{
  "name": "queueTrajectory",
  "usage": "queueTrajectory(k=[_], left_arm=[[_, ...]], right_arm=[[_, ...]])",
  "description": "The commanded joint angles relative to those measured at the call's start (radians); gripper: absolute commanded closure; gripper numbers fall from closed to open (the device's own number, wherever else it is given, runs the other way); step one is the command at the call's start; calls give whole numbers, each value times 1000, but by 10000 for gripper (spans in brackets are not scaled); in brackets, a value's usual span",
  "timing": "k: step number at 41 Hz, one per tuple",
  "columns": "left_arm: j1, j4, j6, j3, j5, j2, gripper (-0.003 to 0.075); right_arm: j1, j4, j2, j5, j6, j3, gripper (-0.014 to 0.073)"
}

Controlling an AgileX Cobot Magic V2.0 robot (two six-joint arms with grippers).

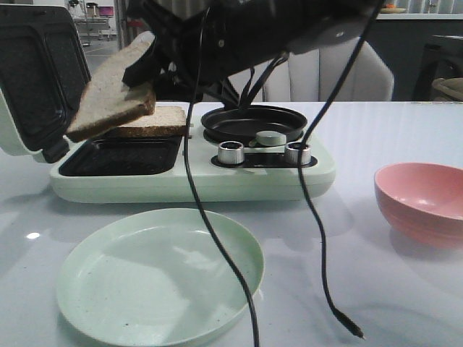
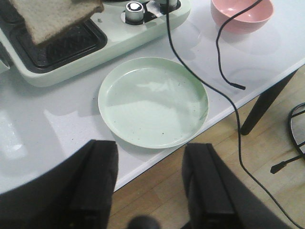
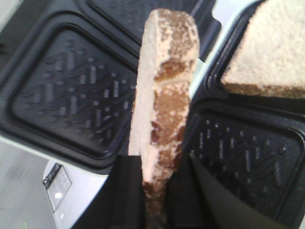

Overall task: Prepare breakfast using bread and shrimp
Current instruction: 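Carry the bread with the right gripper and lay it on the nearer waffle plate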

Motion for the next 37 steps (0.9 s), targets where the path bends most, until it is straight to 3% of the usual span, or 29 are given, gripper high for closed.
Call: queueTrajectory(k=[1,6,9,15,21,27,37], left_arm=[[-8,-3,0,-26,-66,4,338],[-8,-3,0,-26,-66,4,338],[-8,-3,0,-26,-66,4,338],[-8,-3,0,-26,-66,4,338],[-8,-3,0,-26,-66,4,338],[-8,-3,0,-26,-66,4,338],[-8,-3,0,-26,-66,4,338]], right_arm=[[4,47,-20,73,-12,-61,405],[4,38,-12,49,-12,-61,67],[0,25,-14,30,-12,-61,-8],[-3,-73,-50,-24,8,-61,31],[-3,-283,-134,-83,136,-61,56],[-3,-600,-245,-90,348,-59,56],[-1,-1245,-475,97,852,-35,56]])
